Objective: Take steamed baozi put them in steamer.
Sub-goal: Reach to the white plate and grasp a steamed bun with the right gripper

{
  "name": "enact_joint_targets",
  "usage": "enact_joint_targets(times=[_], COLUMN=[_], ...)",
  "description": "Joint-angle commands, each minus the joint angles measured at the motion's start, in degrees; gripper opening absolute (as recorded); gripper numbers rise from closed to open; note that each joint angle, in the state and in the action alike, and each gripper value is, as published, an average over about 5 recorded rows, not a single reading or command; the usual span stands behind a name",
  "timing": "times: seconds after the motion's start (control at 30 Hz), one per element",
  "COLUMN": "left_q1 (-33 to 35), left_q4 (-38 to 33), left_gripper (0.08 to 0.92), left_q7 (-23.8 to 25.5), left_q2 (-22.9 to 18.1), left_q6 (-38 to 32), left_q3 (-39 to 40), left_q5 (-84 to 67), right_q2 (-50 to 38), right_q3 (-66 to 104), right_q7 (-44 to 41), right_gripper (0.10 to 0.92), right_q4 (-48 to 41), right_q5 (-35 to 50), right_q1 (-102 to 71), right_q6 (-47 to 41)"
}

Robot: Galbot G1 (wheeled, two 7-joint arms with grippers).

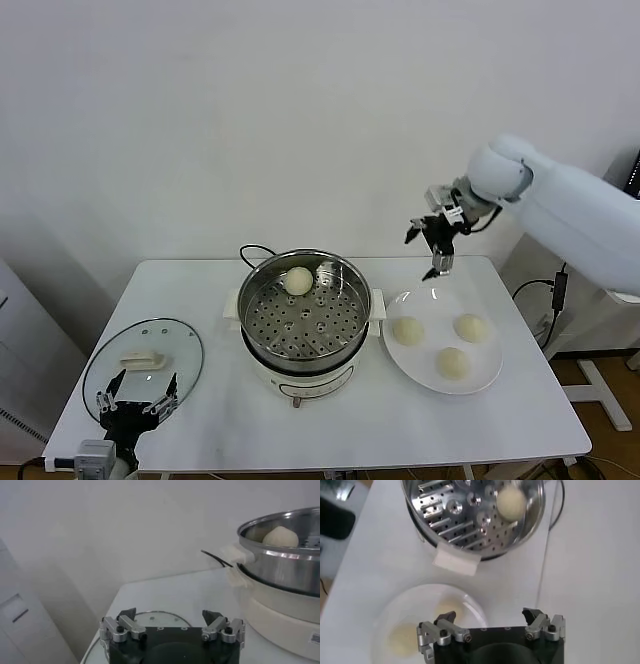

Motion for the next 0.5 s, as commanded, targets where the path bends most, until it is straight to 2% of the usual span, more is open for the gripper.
enact_joint_targets(times=[0.03,0.5], left_q1=[0.6,0.6], left_q4=[-0.1,0.8], left_gripper=[0.823,0.823], left_q7=[0.0,0.0], left_q2=[-0.1,0.8], left_q6=[0.1,0.3], left_q3=[0.2,0.4], left_q5=[-0.1,0.3], right_q2=[-0.9,5.8], right_q3=[9.3,17.8], right_q7=[0.4,5.2], right_gripper=[0.823,0.823], right_q4=[1.7,-4.2], right_q5=[-12.9,-15.2], right_q1=[-17.0,-27.6], right_q6=[-6.9,-5.6])
